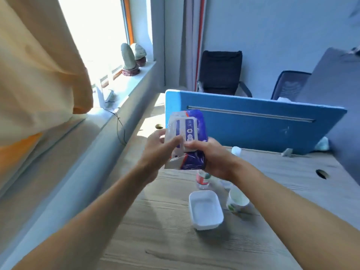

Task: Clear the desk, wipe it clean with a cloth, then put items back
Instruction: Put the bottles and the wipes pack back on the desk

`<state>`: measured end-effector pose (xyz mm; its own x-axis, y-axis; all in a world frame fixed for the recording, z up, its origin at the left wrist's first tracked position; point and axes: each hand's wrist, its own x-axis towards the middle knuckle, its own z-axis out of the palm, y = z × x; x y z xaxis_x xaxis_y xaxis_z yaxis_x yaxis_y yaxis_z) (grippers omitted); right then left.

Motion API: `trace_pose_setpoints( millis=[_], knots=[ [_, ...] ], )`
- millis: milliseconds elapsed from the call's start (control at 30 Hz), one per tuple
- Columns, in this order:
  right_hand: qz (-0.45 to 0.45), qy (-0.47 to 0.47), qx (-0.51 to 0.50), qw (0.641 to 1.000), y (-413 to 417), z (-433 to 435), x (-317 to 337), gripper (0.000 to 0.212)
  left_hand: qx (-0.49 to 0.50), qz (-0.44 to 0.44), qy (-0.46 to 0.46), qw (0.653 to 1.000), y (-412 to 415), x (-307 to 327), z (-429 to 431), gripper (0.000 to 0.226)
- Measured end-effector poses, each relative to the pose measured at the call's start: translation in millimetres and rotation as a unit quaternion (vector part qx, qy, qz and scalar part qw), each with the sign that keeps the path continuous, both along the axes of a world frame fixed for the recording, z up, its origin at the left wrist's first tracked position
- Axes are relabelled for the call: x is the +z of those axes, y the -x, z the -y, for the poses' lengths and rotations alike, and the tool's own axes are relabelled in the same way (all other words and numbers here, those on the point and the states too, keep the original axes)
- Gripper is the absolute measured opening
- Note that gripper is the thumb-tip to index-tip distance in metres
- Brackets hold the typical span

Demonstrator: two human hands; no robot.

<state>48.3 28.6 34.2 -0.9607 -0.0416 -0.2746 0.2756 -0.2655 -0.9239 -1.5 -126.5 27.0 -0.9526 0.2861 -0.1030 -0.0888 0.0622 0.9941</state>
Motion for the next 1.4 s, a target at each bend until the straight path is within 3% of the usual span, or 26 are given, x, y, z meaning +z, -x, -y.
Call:
trace_pose_setpoints(
  millis=[67, 167, 300, 400, 533, 567, 667, 733, 767, 867, 1033, 1167, 1267, 1400],
  knots=[
    [-0.002, 0.035, -0.067, 0.997, -23.9, -48.0, -4.3, 0.046, -0.009, 0.019, -0.041, 0.999, -13.4, -4.9, -53.5, 0.046],
    [0.03, 0.023, -0.114, 0.993, -70.3, -125.7, -15.7, 0.042, -0.054, 0.028, -0.022, 0.998, -38.2, -19.4, -139.2, 0.055],
    [0.084, -0.032, -0.179, 0.98, -126.2, -210.0, -50.9, 0.037, -0.145, 0.111, 0.045, 0.982, -78.1, -53.1, -231.2, 0.01],
    [0.175, -0.091, -0.272, 0.942, -147.0, -265.9, -104.3, 0.033, -0.168, 0.189, 0.088, 0.963, -106.2, -89.1, -280.3, 0.011],
    [0.301, -0.172, -0.23, 0.909, -150.2, -307.6, -179.6, 0.043, -0.168, 0.237, 0.126, 0.948, -140.8, -141.8, -314.2, 0.019],
    [0.307, -0.175, -0.214, 0.911, -147.0, -309.3, -190.2, 0.043, -0.167, 0.23, 0.132, 0.95, -148.7, -150.7, -318.9, 0.014],
    [0.271, -0.083, -0.196, 0.939, -130.9, -309.2, -214.5, 0.048, -0.171, 0.13, 0.223, 0.951, -153.2, -184.6, -326.4, 0.04],
    [0.28, -0.082, -0.181, 0.939, -125.1, -308.1, -225.8, 0.054, -0.226, 0.036, 0.314, 0.922, -153.5, -209.8, -326.1, 0.071],
    [0.279, -0.127, -0.17, 0.937, -124.4, -308.5, -231.4, 0.041, -0.261, 0.014, 0.353, 0.899, -153.1, -221.5, -324.0, 0.082],
    [0.264, -0.188, -0.13, 0.937, -123.2, -305.5, -237.9, 0.03, -0.323, 0.008, 0.44, 0.838, -151.2, -241.7, -322.4, 0.085],
    [0.267, -0.199, -0.113, 0.936, -117.7, -307.1, -249.6, 0.026, -0.344, 0.002, 0.48, 0.807, -151.2, -234.4, -329.3, 0.088],
    [0.252, -0.238, -0.089, 0.934, -120.5, -312.7, -241.6, 0.023, -0.351, -0.026, 0.541, 0.764, -148.5, -215.4, -334.2, 0.07],
    [0.254, -0.363, -0.095, 0.891, -141.9, -338.0, -236.9, 0.038, -0.33, -0.115, 0.596, 0.723, -155.6, -210.1, -349.1, 0.054],
    [0.279, -0.539, -0.121, 0.785, -218.4, -397.6, -233.0, 0.031, -0.428, -0.24, 0.518, 0.701, -194.2, -212.7, -396.9, 0.042]
  ],
)
